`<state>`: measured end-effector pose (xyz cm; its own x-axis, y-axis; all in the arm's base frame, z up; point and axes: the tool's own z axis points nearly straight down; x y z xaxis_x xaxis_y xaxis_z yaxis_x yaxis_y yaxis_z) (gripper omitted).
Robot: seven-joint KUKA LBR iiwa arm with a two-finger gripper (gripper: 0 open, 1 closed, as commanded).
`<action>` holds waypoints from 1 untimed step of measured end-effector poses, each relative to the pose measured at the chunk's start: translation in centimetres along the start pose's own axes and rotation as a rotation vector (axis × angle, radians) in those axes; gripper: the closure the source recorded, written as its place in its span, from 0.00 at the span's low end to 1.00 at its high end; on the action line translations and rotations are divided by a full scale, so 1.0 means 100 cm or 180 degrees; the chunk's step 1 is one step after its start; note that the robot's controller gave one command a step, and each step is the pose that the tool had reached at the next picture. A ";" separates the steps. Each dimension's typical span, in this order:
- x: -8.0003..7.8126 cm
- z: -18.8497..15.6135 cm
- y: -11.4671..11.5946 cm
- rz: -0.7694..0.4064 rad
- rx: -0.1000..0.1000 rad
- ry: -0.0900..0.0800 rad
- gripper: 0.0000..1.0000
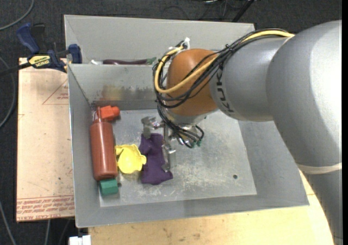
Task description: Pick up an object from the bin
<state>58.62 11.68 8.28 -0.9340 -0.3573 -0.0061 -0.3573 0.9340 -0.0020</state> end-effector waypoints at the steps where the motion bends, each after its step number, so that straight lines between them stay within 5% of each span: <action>1: -0.033 0.011 0.010 -0.1378 0.0007 -0.0077 1.00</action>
Offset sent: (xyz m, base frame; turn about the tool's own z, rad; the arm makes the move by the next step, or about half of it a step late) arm 0.0000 0.0000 0.0000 0.0000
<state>61.37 13.83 7.16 -0.6976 -0.7160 -0.0277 -0.7160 0.6980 -0.0118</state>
